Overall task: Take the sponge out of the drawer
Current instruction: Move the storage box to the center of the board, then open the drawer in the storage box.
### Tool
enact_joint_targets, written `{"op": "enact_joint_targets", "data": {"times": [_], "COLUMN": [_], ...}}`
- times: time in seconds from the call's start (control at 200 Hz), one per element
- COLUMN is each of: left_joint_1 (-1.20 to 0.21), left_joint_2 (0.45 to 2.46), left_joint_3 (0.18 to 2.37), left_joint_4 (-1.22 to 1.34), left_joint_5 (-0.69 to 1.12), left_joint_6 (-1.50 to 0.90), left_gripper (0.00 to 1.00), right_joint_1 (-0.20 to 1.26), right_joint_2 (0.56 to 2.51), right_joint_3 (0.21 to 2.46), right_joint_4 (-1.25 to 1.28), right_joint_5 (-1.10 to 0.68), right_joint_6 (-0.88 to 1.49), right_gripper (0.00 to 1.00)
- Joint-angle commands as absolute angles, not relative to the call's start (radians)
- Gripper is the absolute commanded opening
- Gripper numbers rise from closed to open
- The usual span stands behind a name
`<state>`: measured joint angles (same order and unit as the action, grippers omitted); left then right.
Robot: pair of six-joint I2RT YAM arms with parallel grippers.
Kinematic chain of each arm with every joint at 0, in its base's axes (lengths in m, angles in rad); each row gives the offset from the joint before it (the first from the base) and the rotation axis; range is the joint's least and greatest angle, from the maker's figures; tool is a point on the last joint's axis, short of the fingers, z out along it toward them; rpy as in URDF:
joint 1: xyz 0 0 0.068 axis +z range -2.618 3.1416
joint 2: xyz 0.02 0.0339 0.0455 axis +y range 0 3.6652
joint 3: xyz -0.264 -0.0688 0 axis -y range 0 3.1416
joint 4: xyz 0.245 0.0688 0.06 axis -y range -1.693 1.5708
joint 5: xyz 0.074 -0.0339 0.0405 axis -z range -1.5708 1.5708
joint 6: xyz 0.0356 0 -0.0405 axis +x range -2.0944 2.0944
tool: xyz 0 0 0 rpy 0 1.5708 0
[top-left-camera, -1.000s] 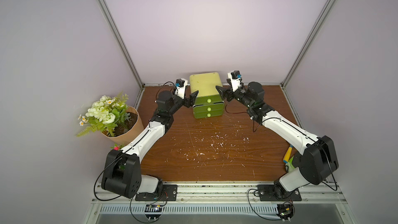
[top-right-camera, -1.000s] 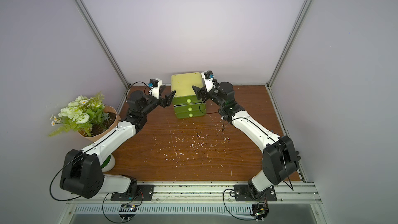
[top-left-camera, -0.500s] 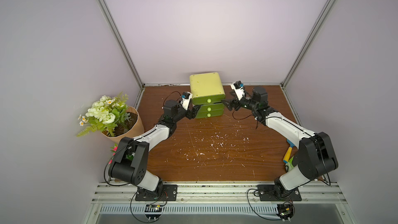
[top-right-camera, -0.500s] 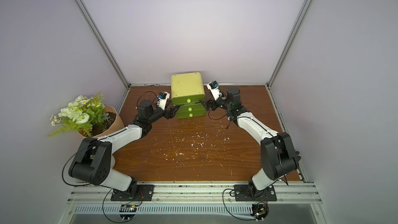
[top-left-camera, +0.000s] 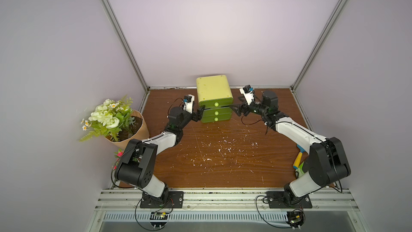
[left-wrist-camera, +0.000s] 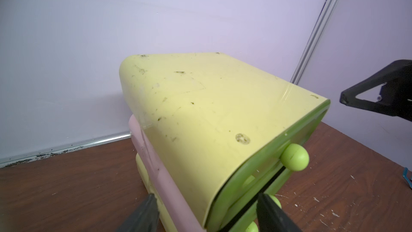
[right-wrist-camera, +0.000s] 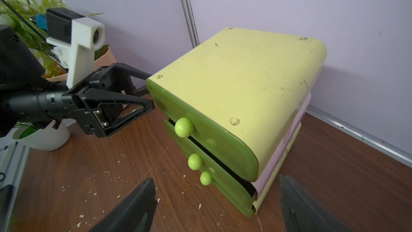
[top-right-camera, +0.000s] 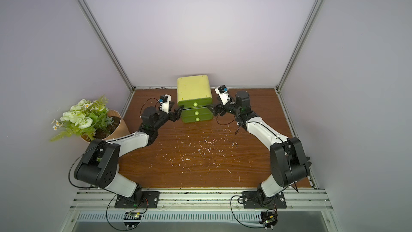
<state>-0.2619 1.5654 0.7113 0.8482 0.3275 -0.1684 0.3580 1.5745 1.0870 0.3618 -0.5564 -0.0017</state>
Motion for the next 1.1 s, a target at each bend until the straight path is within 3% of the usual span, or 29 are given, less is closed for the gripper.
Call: {"op": "enact_joint_targets", "data": {"times": [0.0, 0.335, 0.68, 0.931, 1.096], "left_joint_1": [-0.270, -0.208, -0.199, -0.323, -0.367], "left_joint_2": [1.586, 1.629, 1.564, 1.468, 1.434], "left_joint_3": [0.726, 0.720, 0.692, 0.765, 0.761], "left_joint_4": [0.916, 0.981, 0.974, 0.755, 0.781], "left_joint_5": [0.269, 0.256, 0.284, 0.214, 0.210], "left_joint_6": [-0.214, -0.365, -0.351, -0.192, -0.256], "left_gripper": [0.74, 0.75, 0.75, 0.76, 0.76], "right_joint_1": [0.359, 0.359, 0.359, 0.359, 0.359], "right_joint_2": [1.528, 1.537, 1.564, 1.552, 1.540], "right_joint_3": [1.091, 1.097, 1.117, 1.111, 1.102], "right_joint_4": [0.417, 0.420, 0.425, 0.429, 0.437], "right_joint_5": [-0.577, -0.608, -0.635, -0.617, -0.596], "right_joint_6": [0.024, 0.037, 0.065, 0.077, 0.081], "right_gripper": [0.90, 0.90, 0.89, 0.89, 0.89]}}
